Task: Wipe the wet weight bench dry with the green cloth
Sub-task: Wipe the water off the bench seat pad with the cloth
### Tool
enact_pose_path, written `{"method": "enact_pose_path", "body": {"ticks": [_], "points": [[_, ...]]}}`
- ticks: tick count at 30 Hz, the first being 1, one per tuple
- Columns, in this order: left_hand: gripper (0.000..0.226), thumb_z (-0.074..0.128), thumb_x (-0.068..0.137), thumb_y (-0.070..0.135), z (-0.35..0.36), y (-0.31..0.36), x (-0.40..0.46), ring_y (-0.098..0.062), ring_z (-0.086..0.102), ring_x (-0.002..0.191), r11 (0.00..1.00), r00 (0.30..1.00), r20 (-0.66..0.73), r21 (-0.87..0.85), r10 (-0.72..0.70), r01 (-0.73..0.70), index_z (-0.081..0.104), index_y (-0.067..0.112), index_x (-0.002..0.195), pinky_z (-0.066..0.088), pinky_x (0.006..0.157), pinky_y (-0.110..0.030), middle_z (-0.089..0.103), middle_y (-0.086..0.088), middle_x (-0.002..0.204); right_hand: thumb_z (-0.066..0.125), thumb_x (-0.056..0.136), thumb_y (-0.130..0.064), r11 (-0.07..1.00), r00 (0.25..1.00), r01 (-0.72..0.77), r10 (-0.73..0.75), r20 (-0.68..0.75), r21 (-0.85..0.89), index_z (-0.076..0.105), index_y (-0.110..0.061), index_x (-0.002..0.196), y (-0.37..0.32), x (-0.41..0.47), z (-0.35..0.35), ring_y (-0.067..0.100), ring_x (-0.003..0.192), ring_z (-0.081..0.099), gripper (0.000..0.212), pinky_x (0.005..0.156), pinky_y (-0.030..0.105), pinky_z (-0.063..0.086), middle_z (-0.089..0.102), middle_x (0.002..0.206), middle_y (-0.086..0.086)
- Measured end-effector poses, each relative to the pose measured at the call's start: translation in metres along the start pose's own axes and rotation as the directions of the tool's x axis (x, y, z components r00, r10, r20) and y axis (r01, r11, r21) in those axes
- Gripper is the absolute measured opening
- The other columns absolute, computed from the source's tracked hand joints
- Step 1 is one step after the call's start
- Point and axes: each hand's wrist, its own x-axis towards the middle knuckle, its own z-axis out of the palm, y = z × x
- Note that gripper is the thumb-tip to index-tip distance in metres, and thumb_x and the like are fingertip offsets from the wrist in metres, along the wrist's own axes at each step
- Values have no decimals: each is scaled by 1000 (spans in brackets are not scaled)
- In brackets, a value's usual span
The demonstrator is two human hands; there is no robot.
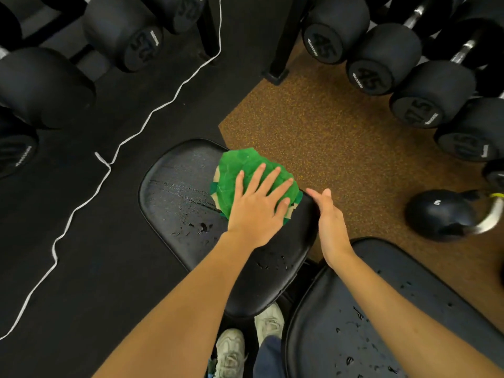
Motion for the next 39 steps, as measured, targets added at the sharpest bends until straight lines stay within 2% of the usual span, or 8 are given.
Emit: {"method": "enact_pose_path", "body": {"ticks": [5,10,13,15,20,24,33,39], "points": [[48,32,94,43,7,27,-9,-26,28,142,997,999,47,-72,25,-22,52,31,136,3,114,-51,42,3,149,31,103,-43,993,987,106,-99,-124,51,62,-22,121,7,-3,-4,3,118,55,41,110,33,37,62,123,-9],[59,19,93,46,4,51,-17,-17,14,147,947,993,117,-319,-10,48,44,27,143,-8,116,-43,34,7,153,32,103,-40,979,964,204,-204,-172,-21,60,-25,123,4,-16,-9,-1,117,53,38,106,27,39,61,123,-13],[47,32,100,30,-16,52,-22,-8,20,143,690,975,207,-695,-78,202,35,25,147,5,119,-35,35,7,152,33,104,-34,929,928,320,-346,-137,-185,54,-24,130,2,-23,-4,0,128,43,36,111,27,32,54,134,-12],[42,39,101,18,-31,44,-35,-3,32,136,535,967,135,-812,-216,233,44,20,142,20,116,-27,42,7,147,33,104,-32,857,894,394,-441,-75,-332,45,-21,139,2,-24,4,5,142,23,39,119,32,17,38,150,-4],[40,37,99,18,-32,-3,-77,-7,15,145,647,771,-193,-685,-606,337,50,13,137,10,117,-21,34,3,152,26,97,-60,460,855,433,-481,192,-775,20,-33,150,14,-24,34,22,148,-3,60,118,47,-4,10,161,1],[47,37,102,20,-32,-38,-104,-11,-1,147,576,628,-166,-617,-761,536,29,13,149,2,118,-27,13,0,160,23,85,-76,282,867,293,-482,128,-914,24,-35,150,22,-24,59,36,147,5,76,115,56,2,13,160,9],[56,29,104,32,-45,-61,-120,-5,-1,146,625,698,-68,-514,-713,588,10,15,153,-4,119,-26,6,4,161,35,96,-41,156,678,601,-619,397,-784,45,-25,142,41,-47,80,26,141,31,49,116,42,9,39,150,0],[57,29,104,34,-50,-67,-125,-2,-2,145,652,734,-19,-477,-678,590,8,17,153,-4,119,-27,3,7,161,46,84,-34,68,456,854,-574,680,-516,59,-23,129,57,-66,77,18,132,37,49,115,36,12,53,139,-3]]}}
